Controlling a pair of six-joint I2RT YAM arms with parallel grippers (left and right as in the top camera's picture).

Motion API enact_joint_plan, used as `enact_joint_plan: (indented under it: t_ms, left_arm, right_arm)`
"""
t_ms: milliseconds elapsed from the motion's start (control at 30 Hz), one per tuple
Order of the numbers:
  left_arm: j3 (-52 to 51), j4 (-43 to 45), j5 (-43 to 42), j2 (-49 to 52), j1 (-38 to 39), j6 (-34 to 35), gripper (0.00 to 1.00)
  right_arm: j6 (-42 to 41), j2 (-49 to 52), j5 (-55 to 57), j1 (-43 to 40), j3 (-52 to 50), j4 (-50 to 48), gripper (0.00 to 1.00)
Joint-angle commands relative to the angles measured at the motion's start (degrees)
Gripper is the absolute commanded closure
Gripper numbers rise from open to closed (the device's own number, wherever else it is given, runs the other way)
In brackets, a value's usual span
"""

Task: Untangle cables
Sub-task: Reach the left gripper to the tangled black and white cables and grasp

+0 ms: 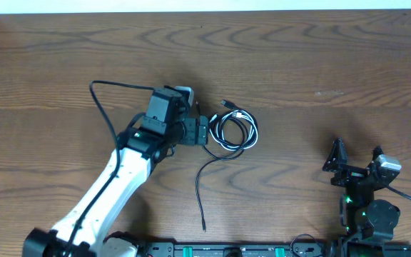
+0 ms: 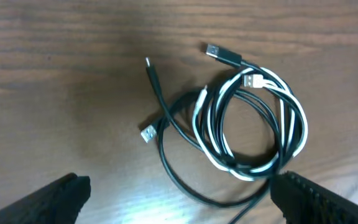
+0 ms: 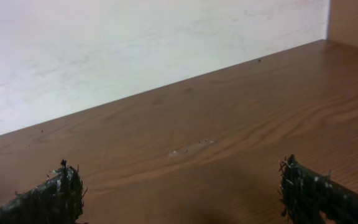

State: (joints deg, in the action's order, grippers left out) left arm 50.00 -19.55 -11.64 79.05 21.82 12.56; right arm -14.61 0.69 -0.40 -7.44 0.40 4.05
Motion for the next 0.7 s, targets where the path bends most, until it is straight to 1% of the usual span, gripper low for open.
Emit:
enact_joint_plan:
  t_ms: [0, 67, 200, 267, 300, 333, 400, 467, 533, 600, 667]
  left_arm:
    - [1.1, 1.3, 2.6, 3.5, 1.3, 6.2, 0.0]
    - [1.1, 2.6, 4.8, 6.0, 2.3, 8.7, 0.0]
    - [1.1, 5.4, 6.8, 10.0, 4.6, 8.8, 0.0]
    - [1.1, 7.2, 9.5, 12.0, 5.9, 8.8, 0.01]
    - [1.1, 7.9, 10.7, 12.8, 6.4, 8.8, 0.03]
    - [1.1, 8.6, 11.8, 13.6, 7.0, 8.8, 0.05]
    - [1.1, 10.2, 13.2, 15.4, 8.0, 8.8, 0.15]
    - [1.1, 11.6, 13.2, 17.1, 8.8, 8.8, 0.2]
    - [1.1, 12.7, 13.2, 19.0, 9.2, 8.8, 0.21]
    - [1.1, 13.4, 13.2, 20.6, 9.2, 9.2, 0.3]
    - [1.1, 14.6, 13.2, 22.3, 9.2, 10.7, 0.43]
  right_arm:
    - [0.5, -0.3, 0.1, 0.4, -0.1, 0.3, 0.01]
    - [0.5, -0.3, 0.1, 0.4, -0.1, 0.3, 0.01]
    - [0.5, -0.3, 0.1, 0.4, -0.1, 0.3, 0.01]
    - [0.5, -0.3, 0.1, 0.4, -0.1, 0.3, 0.01]
    - [0.5, -0.3, 0.1, 0.4, -0.1, 0.3, 0.01]
    - [0.5, -0.3, 0.1, 0.4, -0.1, 0.3, 0.01]
    - [0.5, -0.3, 0.1, 0.4, -0.1, 0.3, 0.01]
    - [0.5, -0.3, 0.1, 0.4, -0.1, 0.3, 0.01]
    - [0.5, -0.3, 0.1, 0.4, -0.1, 0.3, 0.01]
    - [0.5, -0.3, 0.1, 0.4, -0.1, 0.3, 0.01]
    - [0.5, -0.3, 0.1, 0.4, -0.1, 0.3, 0.01]
